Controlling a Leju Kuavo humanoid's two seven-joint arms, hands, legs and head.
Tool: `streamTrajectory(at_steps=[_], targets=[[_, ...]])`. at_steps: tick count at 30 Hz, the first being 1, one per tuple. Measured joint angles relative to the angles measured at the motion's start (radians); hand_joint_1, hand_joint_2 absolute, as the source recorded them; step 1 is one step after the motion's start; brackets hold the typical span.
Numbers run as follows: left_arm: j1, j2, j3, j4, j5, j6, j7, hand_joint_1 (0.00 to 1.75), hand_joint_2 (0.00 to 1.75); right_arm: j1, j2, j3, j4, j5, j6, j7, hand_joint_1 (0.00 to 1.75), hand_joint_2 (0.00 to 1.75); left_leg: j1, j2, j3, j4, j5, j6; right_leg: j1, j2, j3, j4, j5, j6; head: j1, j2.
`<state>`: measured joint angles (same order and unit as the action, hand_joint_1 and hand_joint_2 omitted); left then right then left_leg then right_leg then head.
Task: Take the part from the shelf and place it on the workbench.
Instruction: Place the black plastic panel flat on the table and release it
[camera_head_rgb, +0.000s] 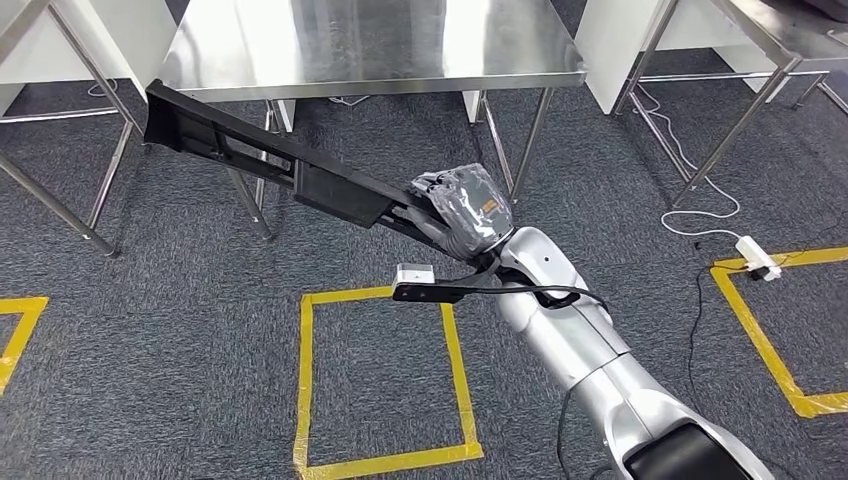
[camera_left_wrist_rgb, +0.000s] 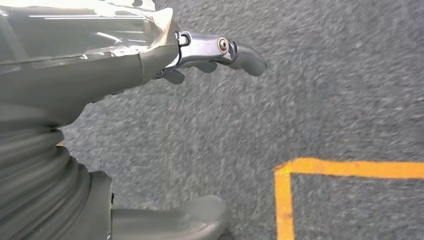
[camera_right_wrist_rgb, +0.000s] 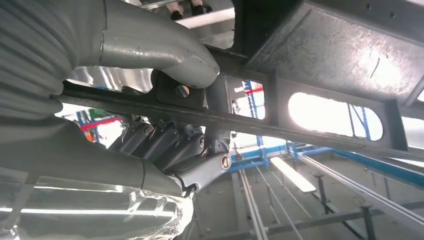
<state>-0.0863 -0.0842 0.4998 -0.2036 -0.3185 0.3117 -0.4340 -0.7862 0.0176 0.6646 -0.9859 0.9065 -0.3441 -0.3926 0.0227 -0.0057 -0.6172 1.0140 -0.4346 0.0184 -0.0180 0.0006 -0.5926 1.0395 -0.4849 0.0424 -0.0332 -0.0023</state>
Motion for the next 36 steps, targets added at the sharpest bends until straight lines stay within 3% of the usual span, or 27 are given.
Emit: streamTrajectory(at_steps=[3, 4, 5, 6, 8, 10, 12, 15, 17, 19, 20, 21, 23, 24, 26, 30, 32, 34, 35, 36], targets=[[-0.002, 0.002, 0.000, 0.000, -0.002, -0.002, 0.001, 0.00, 1.75, 0.000, -0.001, -0.003, 0.002, 0.002, 0.000, -0.001, 1.75, 1.75, -0.006, -0.001, 0.012, -0.003, -0.009, 0.022, 0.000, 0.000, -0.105, 0.192, -0.061, -0.010, 0.004, 0.000], [-0.002, 0.002, 0.000, 0.000, -0.002, -0.002, 0.001, 0.00, 1.75, 0.003, -0.003, -0.003, 0.004, 0.003, -0.001, -0.001, 1.75, 1.75, -0.009, -0.002, 0.016, -0.003, -0.012, 0.026, 0.001, 0.000, -0.139, 0.244, -0.070, -0.010, 0.004, 0.000], [-0.002, 0.002, 0.000, 0.000, -0.002, -0.002, 0.001, 0.00, 1.75, 0.006, -0.005, -0.004, 0.006, 0.003, -0.001, -0.001, 1.75, 1.75, -0.012, -0.004, 0.021, -0.003, -0.017, 0.028, 0.002, 0.000, -0.158, 0.262, -0.064, -0.007, 0.005, 0.000], [-0.002, 0.002, 0.000, 0.000, -0.003, -0.002, 0.001, 0.00, 1.75, 0.008, -0.006, -0.004, 0.008, 0.004, -0.001, -0.001, 1.75, 1.75, -0.014, -0.006, 0.027, -0.003, -0.021, 0.029, 0.005, 0.000, -0.156, 0.239, -0.042, -0.002, 0.005, 0.000], [-0.002, 0.001, 0.000, 0.000, -0.003, -0.002, 0.001, 0.00, 1.75, 0.007, -0.006, -0.005, 0.010, 0.005, -0.001, -0.002, 1.75, 1.75, -0.019, -0.010, 0.040, -0.003, -0.031, 0.026, 0.009, 0.000, -0.104, 0.100, 0.028, 0.002, 0.006, 0.000], [-0.002, 0.001, 0.000, 0.000, -0.003, -0.001, 0.001, 0.00, 1.75, 0.003, -0.005, -0.006, 0.011, 0.007, -0.002, -0.003, 1.75, 1.75, -0.025, -0.012, 0.047, -0.001, -0.042, 0.020, 0.017, 0.000, -0.055, -0.009, 0.071, -0.008, 0.006, 0.000], [-0.002, 0.001, 0.001, 0.000, -0.003, 0.000, 0.001, 0.00, 1.75, 0.001, -0.003, -0.006, 0.014, 0.008, -0.002, -0.004, 1.75, 1.75, -0.027, -0.013, 0.049, -0.002, -0.050, 0.011, 0.021, 0.001, -0.042, -0.030, 0.073, -0.022, 0.005, 0.000], [-0.001, 0.003, 0.004, 0.000, 0.000, 0.004, 0.000, 0.00, 1.75, 0.000, 0.003, -0.009, 0.019, 0.009, -0.003, -0.002, 1.75, 1.75, -0.020, -0.009, 0.037, 0.030, -0.072, -0.007, 0.007, 0.001, -0.027, -0.043, 0.069, -0.042, 0.004, 0.000], [0.000, 0.003, 0.008, 0.000, 0.002, 0.006, -0.001, 0.00, 1.75, -0.003, 0.011, -0.010, 0.024, 0.013, -0.004, 0.001, 1.75, 1.75, -0.014, -0.004, -0.019, 0.135, -0.114, -0.021, 0.003, 0.001, -0.013, -0.047, 0.063, -0.056, 0.003, 0.000], [0.002, 0.003, 0.011, 0.000, 0.003, 0.007, -0.001, 0.00, 1.75, -0.003, 0.017, -0.010, 0.033, 0.018, -0.005, 0.006, 1.75, 1.75, -0.007, -0.003, -0.099, 0.258, -0.148, -0.032, 0.003, 0.001, -0.003, -0.047, 0.053, -0.061, 0.002, 0.000], [0.004, 0.004, 0.013, 0.000, 0.003, 0.007, -0.001, 0.00, 1.75, -0.002, 0.018, -0.010, 0.038, 0.022, -0.005, 0.009, 1.75, 1.75, -0.003, -0.002, -0.124, 0.282, -0.141, -0.036, 0.002, 0.001, 0.004, -0.047, 0.047, -0.060, 0.002, 0.000], [0.006, 0.004, 0.014, 0.000, 0.003, 0.007, -0.001, 0.00, 1.75, -0.001, 0.018, -0.011, 0.044, 0.025, -0.006, 0.012, 1.75, 1.75, 0.001, 0.000, -0.130, 0.267, -0.113, -0.040, 0.001, 0.001, 0.012, -0.047, 0.040, -0.057, 0.002, 0.000], [0.008, 0.005, 0.017, 0.000, 0.003, 0.007, -0.001, 0.00, 1.75, -0.002, 0.018, -0.014, 0.054, 0.031, -0.008, 0.018, 1.75, 1.75, 0.011, 0.005, -0.089, 0.144, -0.025, -0.046, -0.002, 0.002, 0.030, -0.046, 0.025, -0.047, 0.002, 0.000], [0.008, 0.005, 0.017, 0.000, 0.003, 0.007, -0.001, 0.00, 1.75, -0.005, 0.018, -0.017, 0.058, 0.032, -0.010, 0.019, 1.75, 1.75, 0.012, 0.006, -0.059, 0.079, 0.001, -0.047, 0.000, 0.002, 0.037, -0.045, 0.017, -0.040, 0.002, 0.000], [0.008, 0.005, 0.019, 0.001, 0.003, 0.007, -0.001, 0.00, 1.75, -0.012, 0.018, -0.023, 0.066, 0.035, -0.014, 0.021, 1.75, 1.75, 0.010, 0.005, -0.024, 0.012, 0.014, -0.035, 0.005, 0.002, 0.044, -0.046, 0.007, -0.026, 0.002, 0.000], [0.009, 0.003, 0.024, 0.001, 0.003, 0.007, -0.001, 0.00, 1.75, -0.017, 0.017, -0.032, 0.075, 0.037, -0.017, 0.021, 1.75, 1.75, 0.001, 0.001, -0.005, 0.003, 0.000, 0.007, 0.007, 0.002, 0.040, -0.015, -0.005, -0.005, 0.005, 0.000], [0.009, 0.002, 0.024, 0.001, 0.003, 0.007, -0.001, 0.00, 1.75, -0.019, 0.016, -0.035, 0.079, 0.038, -0.017, 0.021, 1.75, 1.75, -0.001, -0.001, 0.006, 0.001, -0.007, 0.022, 0.005, 0.001, -0.017, 0.084, -0.041, -0.007, 0.008, 0.000], [0.010, 0.003, 0.025, 0.001, 0.003, 0.007, -0.001, 0.00, 1.75, -0.018, 0.016, -0.037, 0.084, 0.038, -0.017, 0.021, 1.75, 1.75, -0.006, -0.003, 0.014, 0.002, -0.015, 0.030, 0.006, 0.000, -0.103, 0.216, -0.080, -0.011, 0.009, 0.000], [0.010, 0.003, 0.025, 0.001, 0.003, 0.007, -0.001, 0.00, 1.75, -0.016, 0.014, -0.037, 0.087, 0.038, -0.017, 0.021, 1.75, 1.75, -0.008, -0.005, 0.019, 0.002, -0.021, 0.032, 0.007, 0.001, -0.133, 0.251, -0.084, -0.010, 0.009, 0.000], [0.011, 0.002, 0.025, 0.001, 0.003, 0.007, -0.001, 0.00, 1.75, -0.014, 0.013, -0.037, 0.090, 0.039, -0.017, 0.022, 1.75, 1.75, -0.011, -0.007, 0.026, 0.002, -0.026, 0.032, 0.008, 0.001, -0.144, 0.248, -0.071, -0.007, 0.010, 0.000]])
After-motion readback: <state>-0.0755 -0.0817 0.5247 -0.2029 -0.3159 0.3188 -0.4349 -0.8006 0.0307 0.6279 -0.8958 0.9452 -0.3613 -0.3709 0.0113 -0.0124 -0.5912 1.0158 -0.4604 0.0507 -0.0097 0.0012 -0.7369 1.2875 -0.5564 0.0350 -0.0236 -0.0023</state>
